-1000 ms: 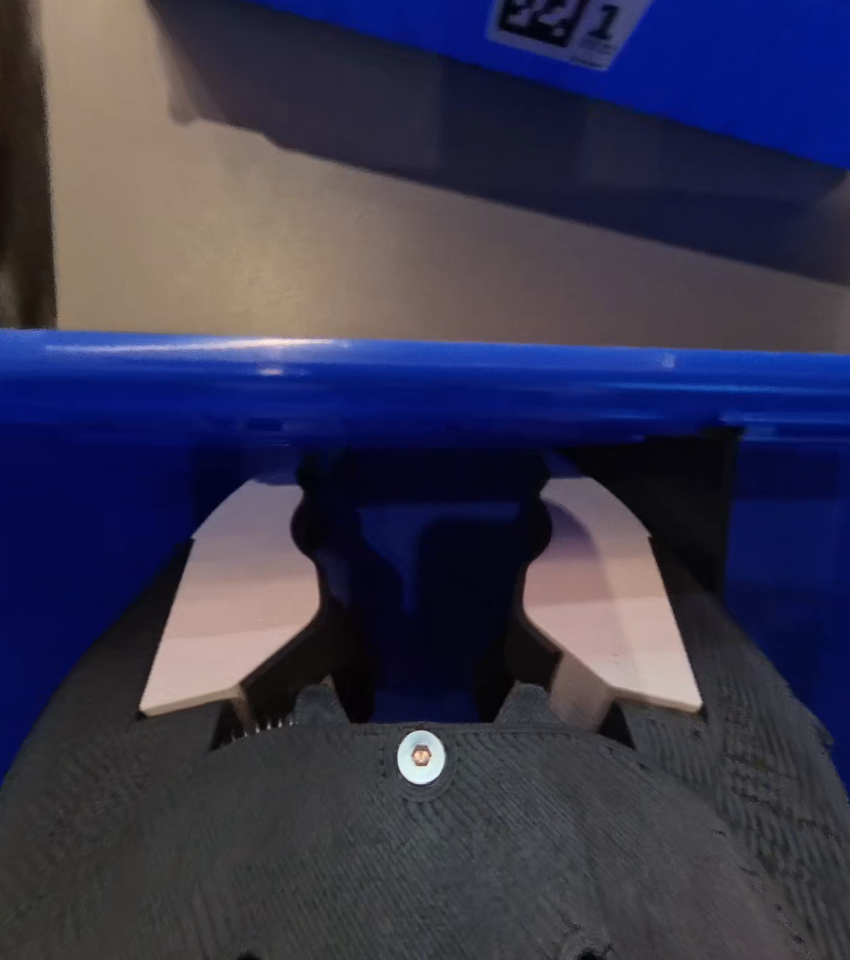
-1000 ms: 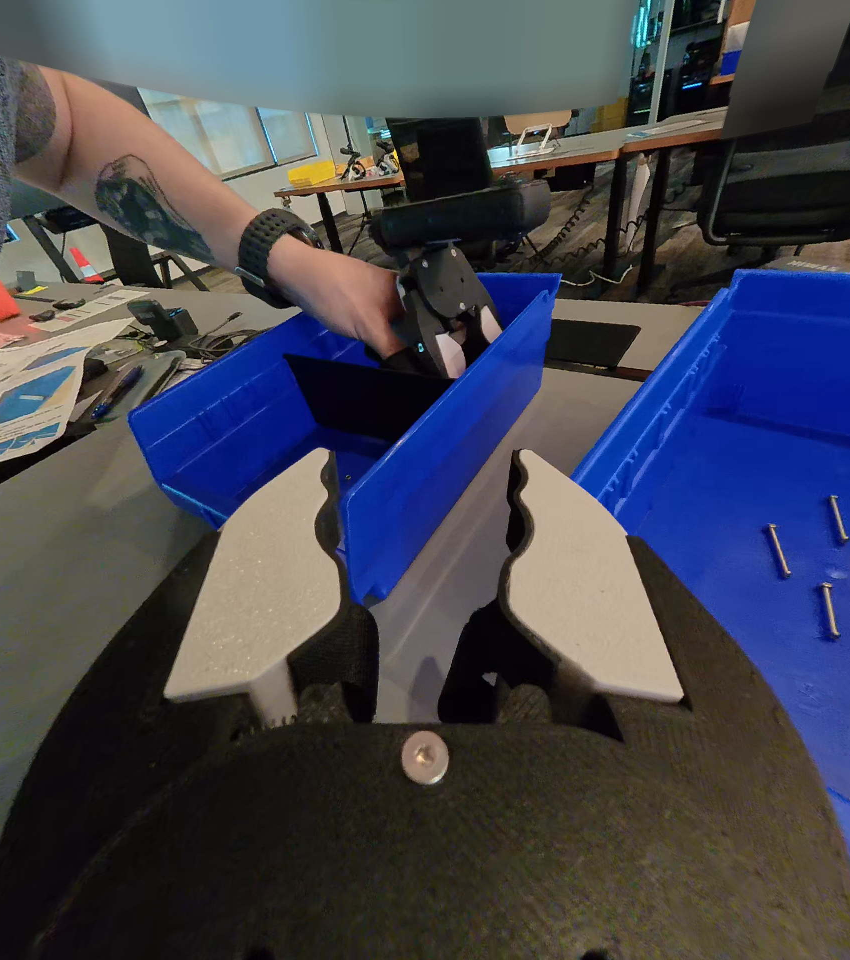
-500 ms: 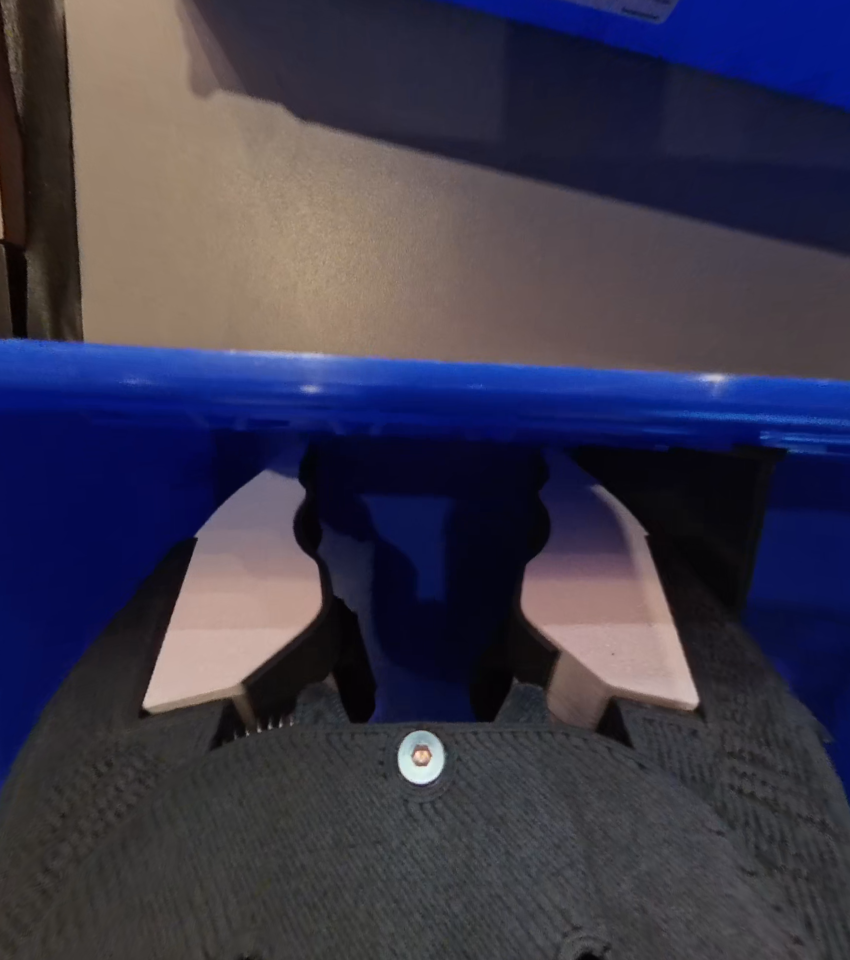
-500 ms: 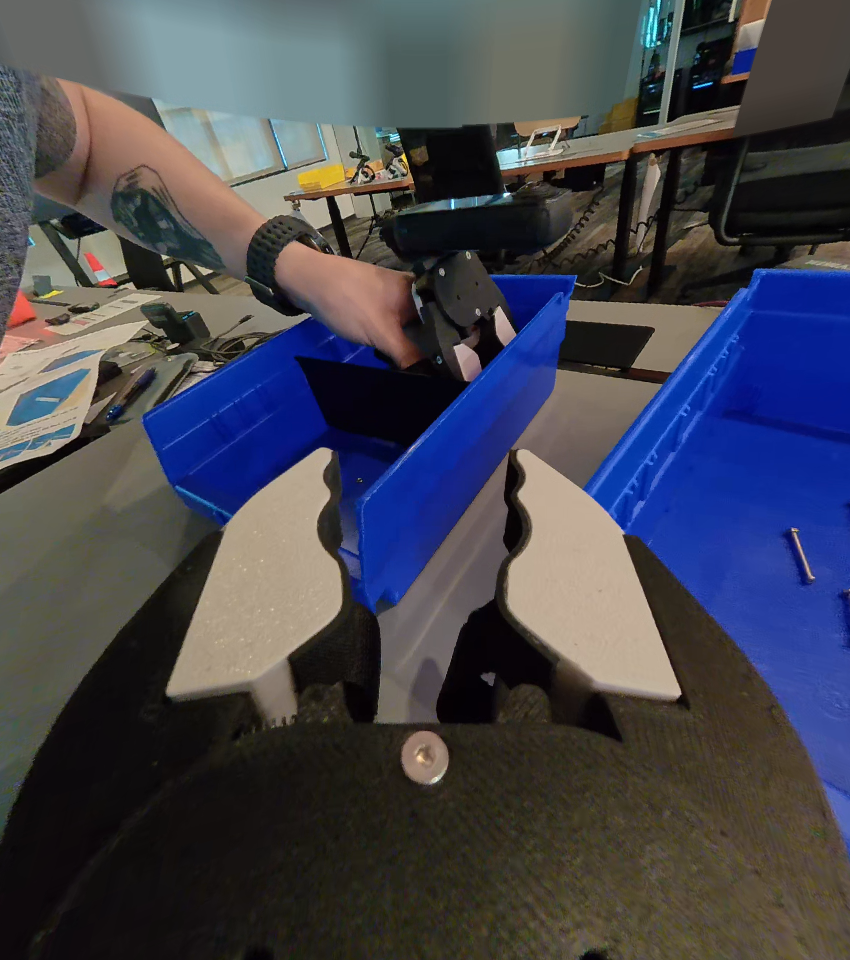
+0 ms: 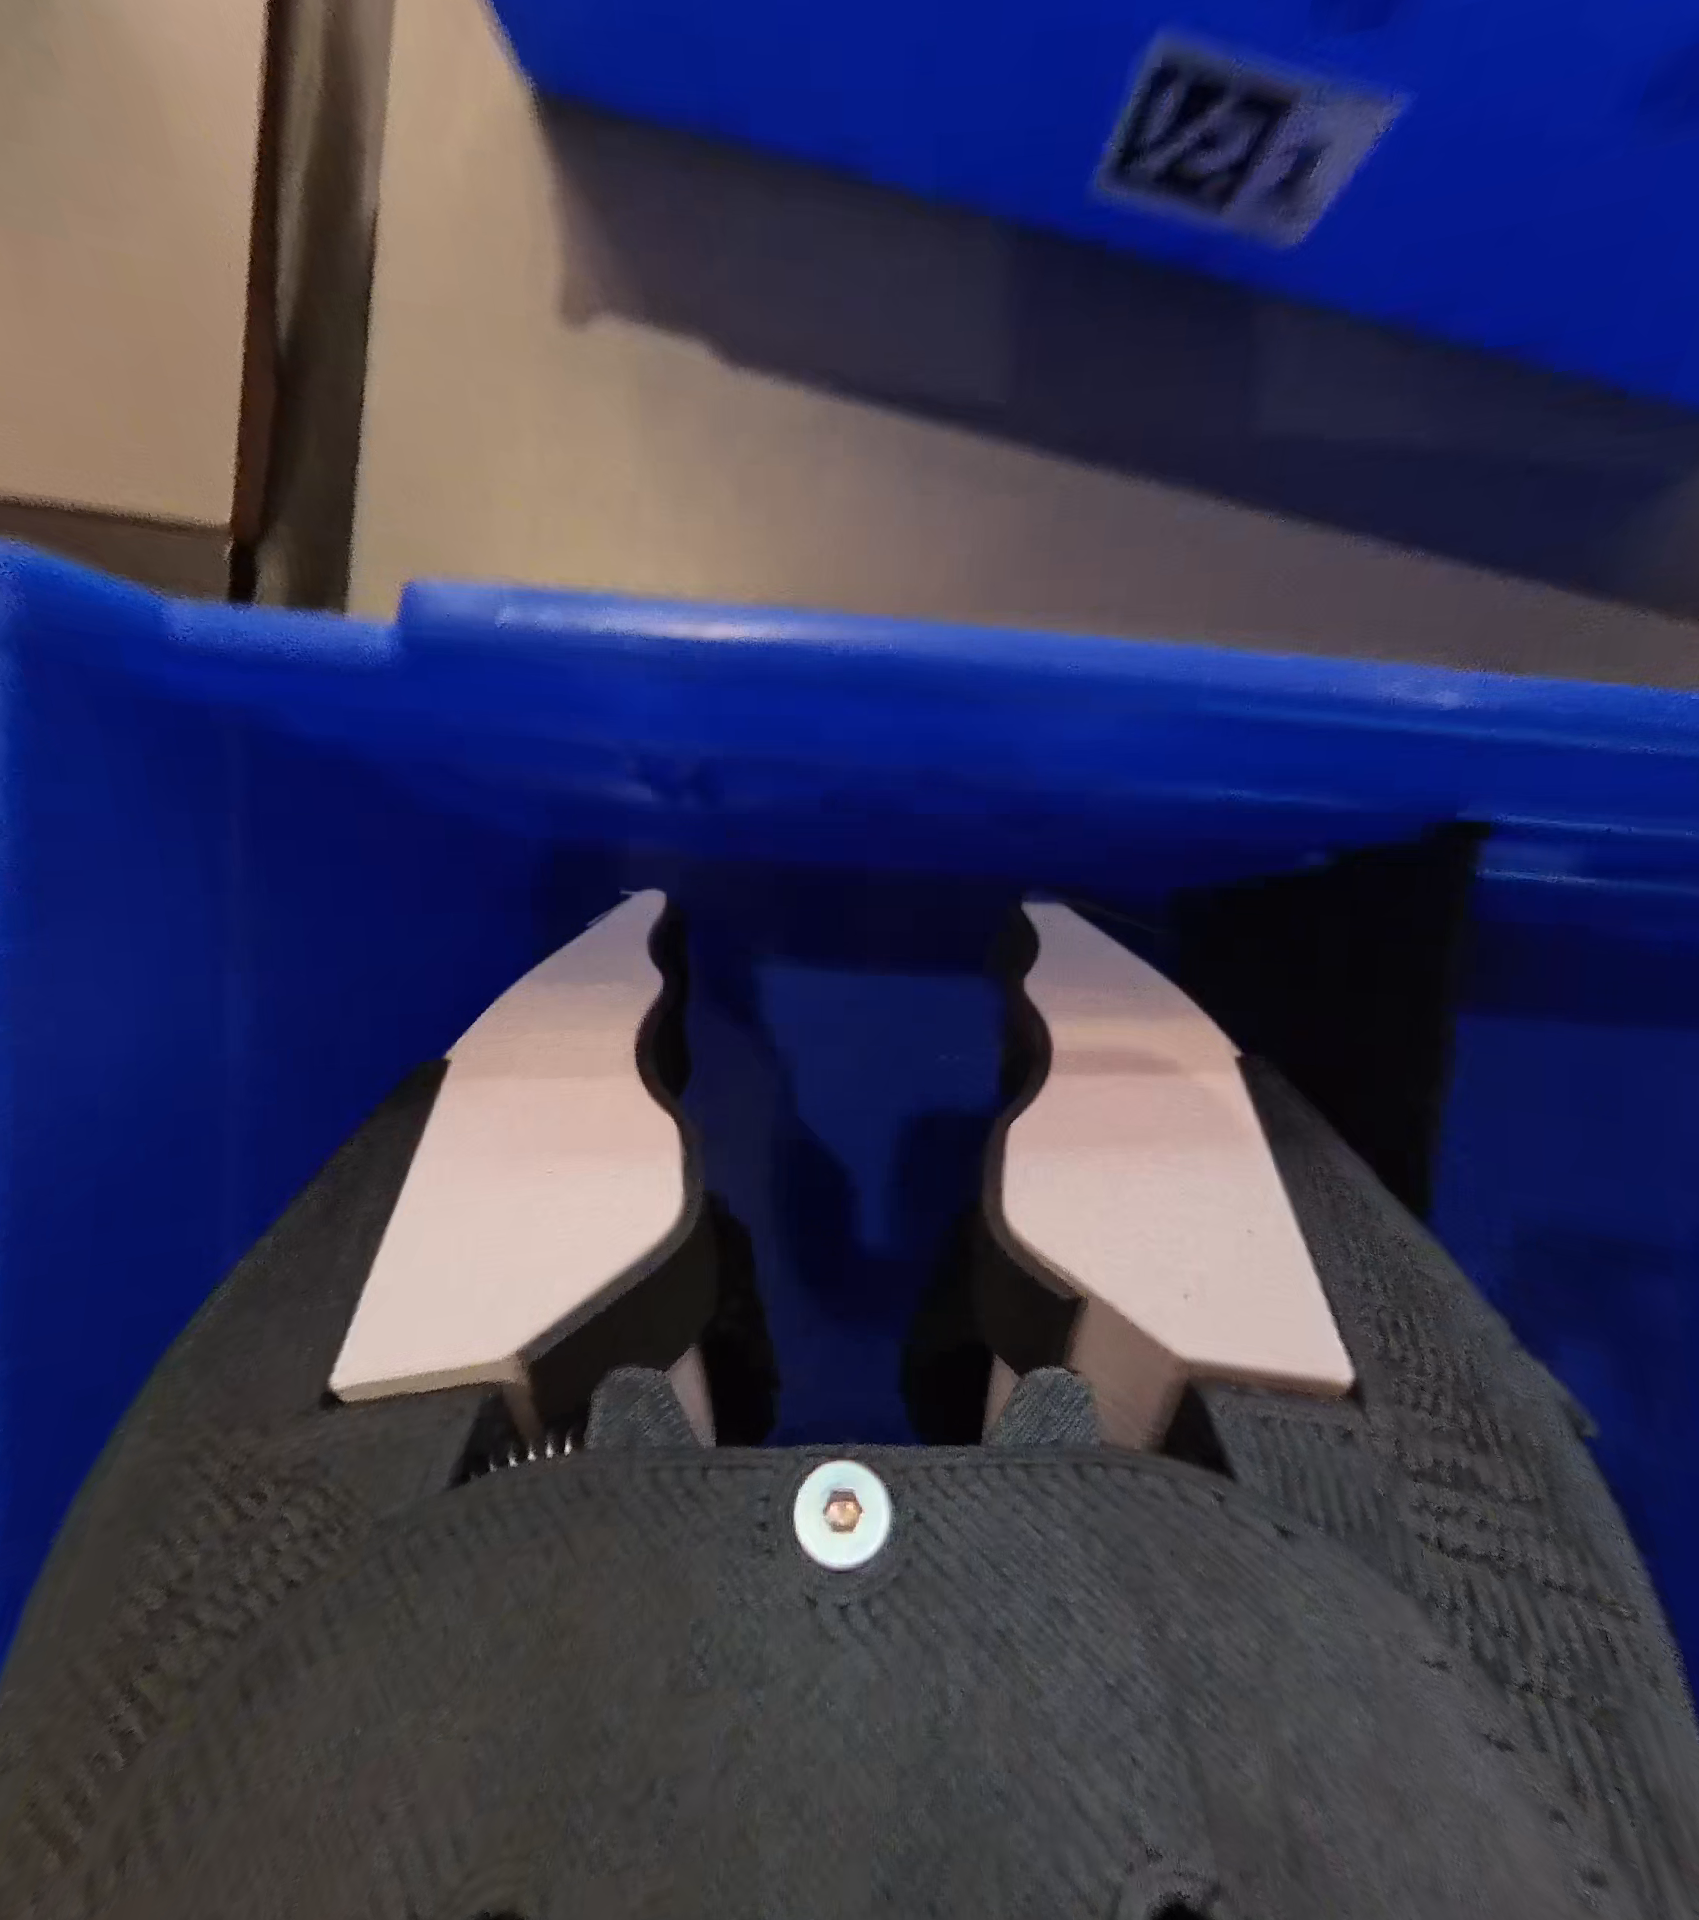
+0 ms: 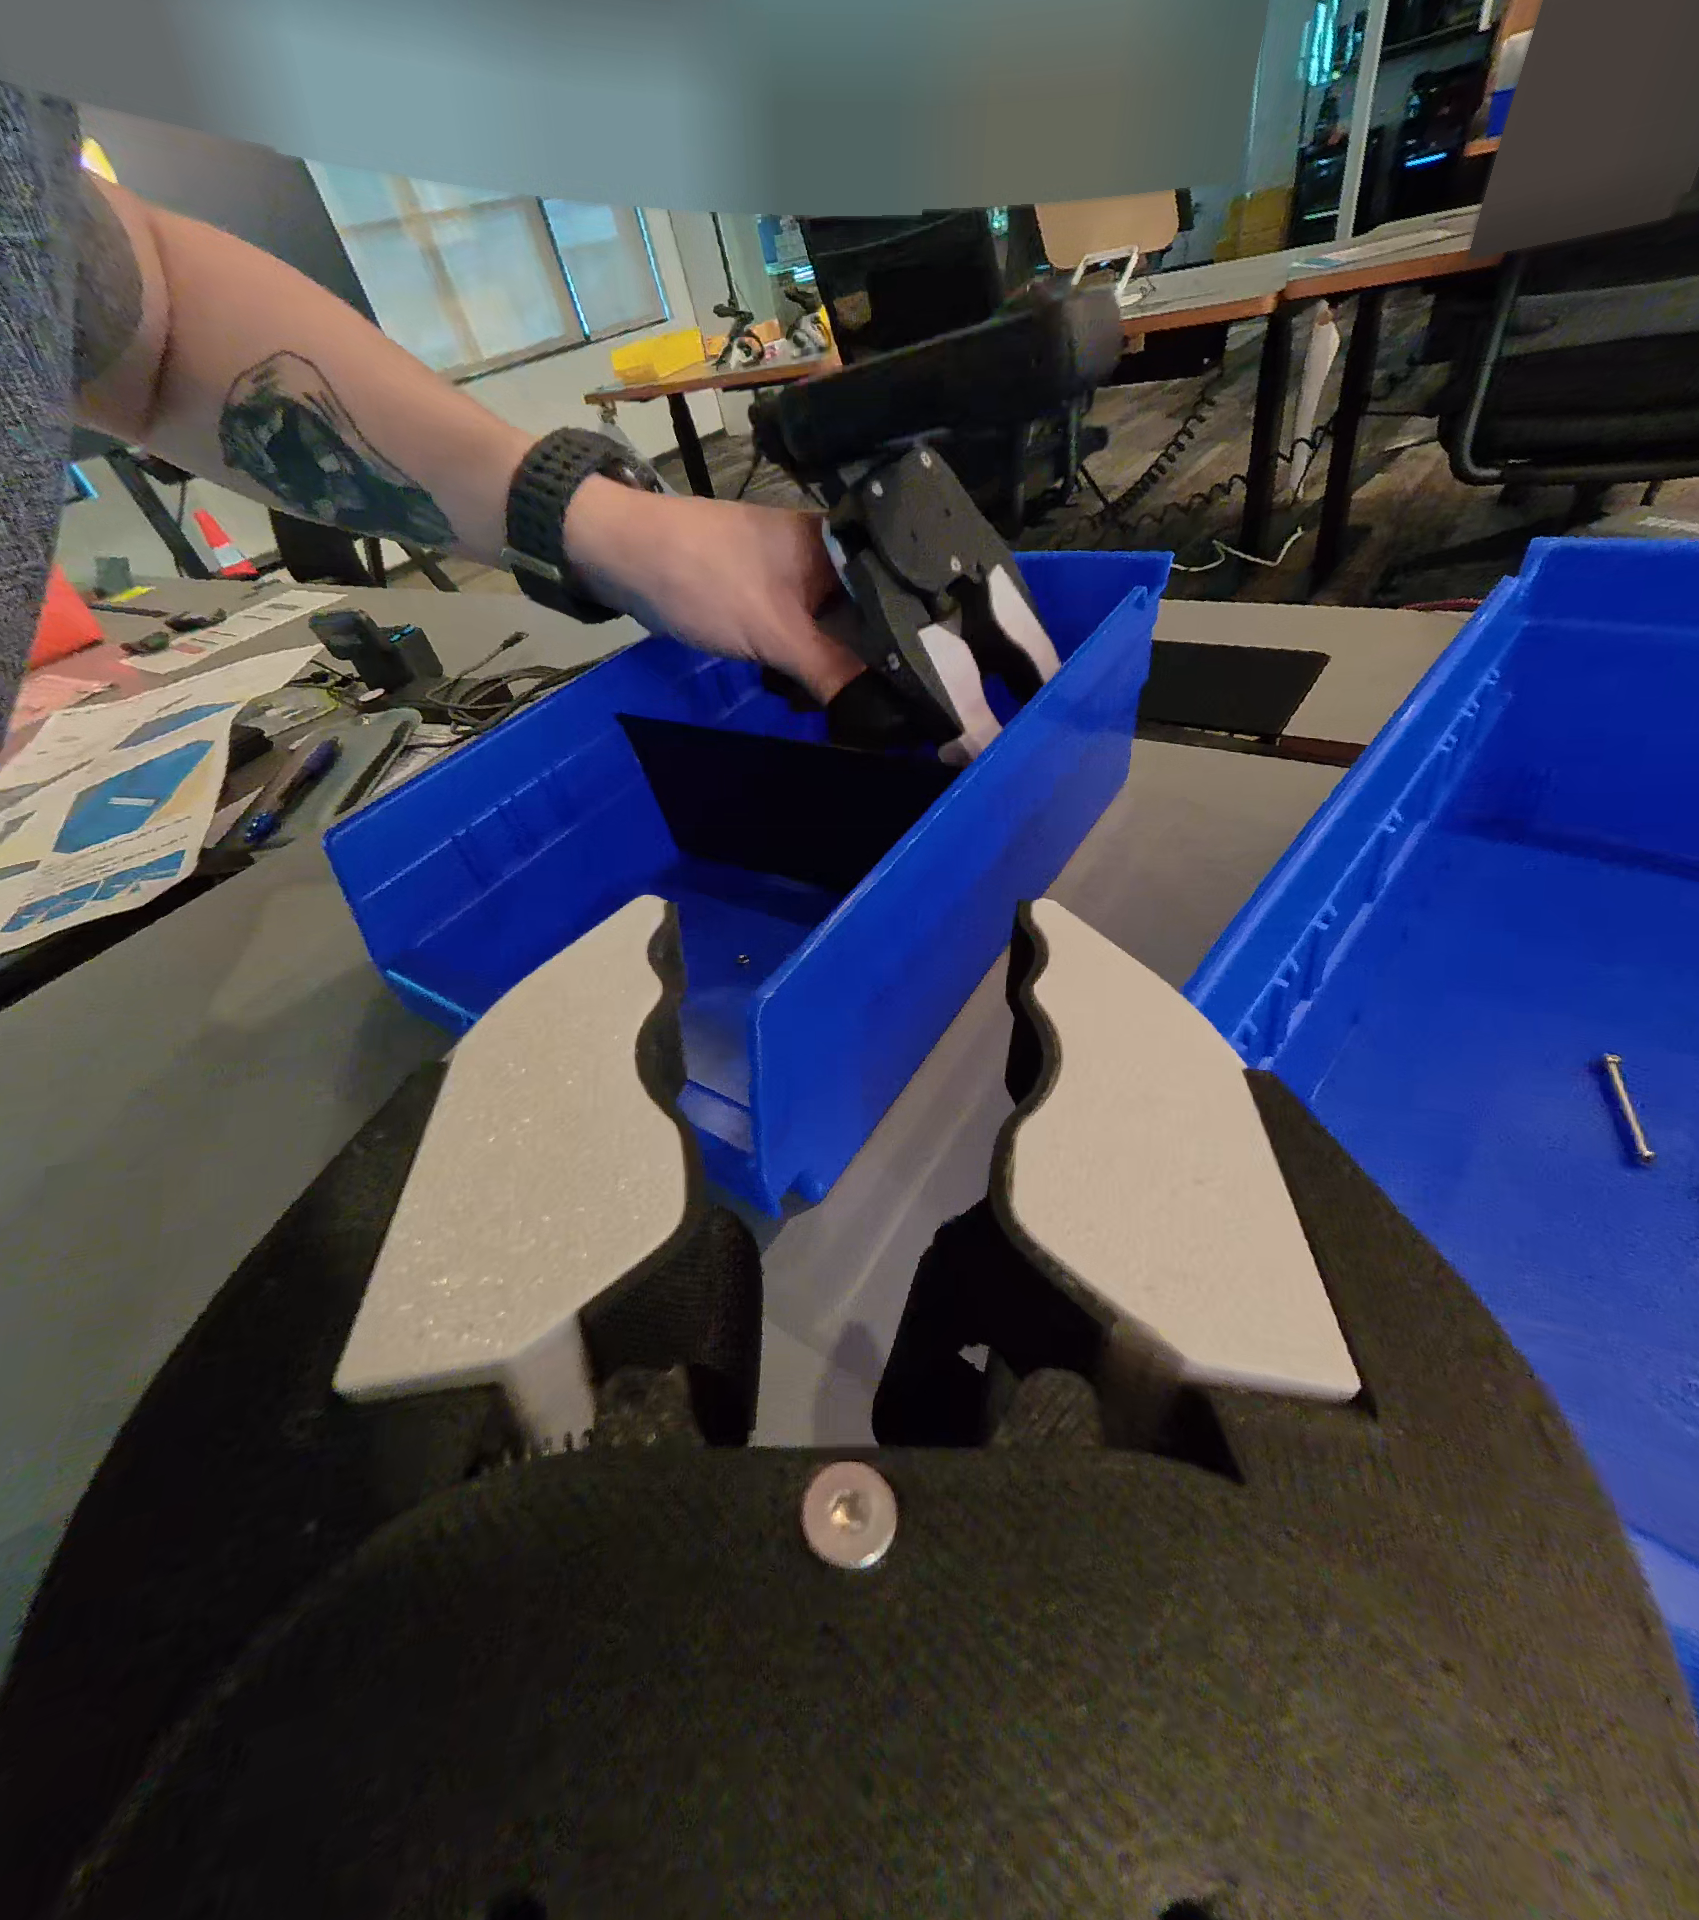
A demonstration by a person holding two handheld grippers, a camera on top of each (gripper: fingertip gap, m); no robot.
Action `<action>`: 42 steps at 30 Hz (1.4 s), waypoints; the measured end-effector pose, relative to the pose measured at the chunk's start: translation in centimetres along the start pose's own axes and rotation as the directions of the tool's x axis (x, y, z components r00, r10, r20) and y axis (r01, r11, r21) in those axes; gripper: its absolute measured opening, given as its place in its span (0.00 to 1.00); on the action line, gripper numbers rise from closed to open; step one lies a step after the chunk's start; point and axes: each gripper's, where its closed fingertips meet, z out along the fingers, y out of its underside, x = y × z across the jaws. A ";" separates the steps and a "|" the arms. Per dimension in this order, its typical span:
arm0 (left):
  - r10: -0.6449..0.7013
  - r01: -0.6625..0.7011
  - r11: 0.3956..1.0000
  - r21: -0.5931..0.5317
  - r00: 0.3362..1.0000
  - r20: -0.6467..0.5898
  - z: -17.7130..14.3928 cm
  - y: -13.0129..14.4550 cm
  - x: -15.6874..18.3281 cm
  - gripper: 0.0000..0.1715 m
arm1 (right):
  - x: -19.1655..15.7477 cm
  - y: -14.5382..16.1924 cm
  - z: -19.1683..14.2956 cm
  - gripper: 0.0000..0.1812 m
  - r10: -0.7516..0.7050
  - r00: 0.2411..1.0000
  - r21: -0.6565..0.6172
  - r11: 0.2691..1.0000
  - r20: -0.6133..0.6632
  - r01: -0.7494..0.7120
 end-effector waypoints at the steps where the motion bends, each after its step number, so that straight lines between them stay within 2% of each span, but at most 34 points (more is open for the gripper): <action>1: 0.027 -0.027 1.000 0.008 0.999 -0.023 0.0 -0.3 0.4 0.34 | 0.0 0.0 0.0 0.33 0.001 1.000 -0.001 1.000 0.001 -0.001; 6: 0.064 -0.067 0.997 -0.031 0.994 -0.088 0.9 0.2 1.4 0.35 | -0.2 -0.3 0.0 0.33 -0.003 1.000 0.005 1.000 -0.001 0.003; 12: 0.058 -0.061 0.994 -0.087 0.998 -0.039 2.1 0.7 1.4 0.34 | -0.3 -0.1 -0.2 0.33 0.002 1.000 0.007 1.000 -0.009 -0.002; 18: 0.090 -0.093 0.989 -0.116 0.995 -0.030 2.1 1.0 1.6 0.32 | -0.4 -0.1 -0.3 0.33 0.008 1.000 0.009 1.000 -0.009 -0.008; 20: 0.119 -0.118 0.983 -0.137 0.993 -0.002 1.9 1.3 1.2 0.27 | -0.3 -0.2 -0.3 0.33 0.006 1.000 0.010 1.000 -0.007 -0.006; 24: 0.091 -0.089 0.986 -0.143 0.996 0.007 1.4 1.8 0.8 0.26 | -0.2 -0.2 -0.3 0.33 0.011 1.000 0.011 1.000 -0.009 -0.010; 27: 0.014 -0.015 0.998 -0.065 1.000 -0.021 0.9 0.7 0.9 0.27 | -0.3 -0.1 -0.3 0.32 0.018 1.000 0.008 1.000 -0.002 -0.018; 30: -0.043 0.040 0.997 -0.064 0.998 -0.051 1.3 0.5 1.3 0.31 | -0.6 -0.2 -0.1 0.32 0.013 1.000 0.006 1.000 0.006 -0.013; 36: -0.037 0.033 0.997 -0.068 0.998 -0.054 2.0 0.4 2.0 0.34 | -0.4 0.0 -0.3 0.33 0.020 1.000 0.006 1.000 0.000 -0.020; 39: 0.024 -0.026 0.998 -0.064 0.999 -0.025 2.3 0.3 2.0 0.35 | -0.4 -0.1 -0.3 0.33 0.017 1.000 0.012 1.000 0.001 -0.017; 42: 0.032 -0.030 0.998 -0.060 0.999 0.037 2.7 0.2 1.4 0.45 | -0.4 -0.1 -0.2 0.32 0.021 1.000 0.015 1.000 0.002 -0.021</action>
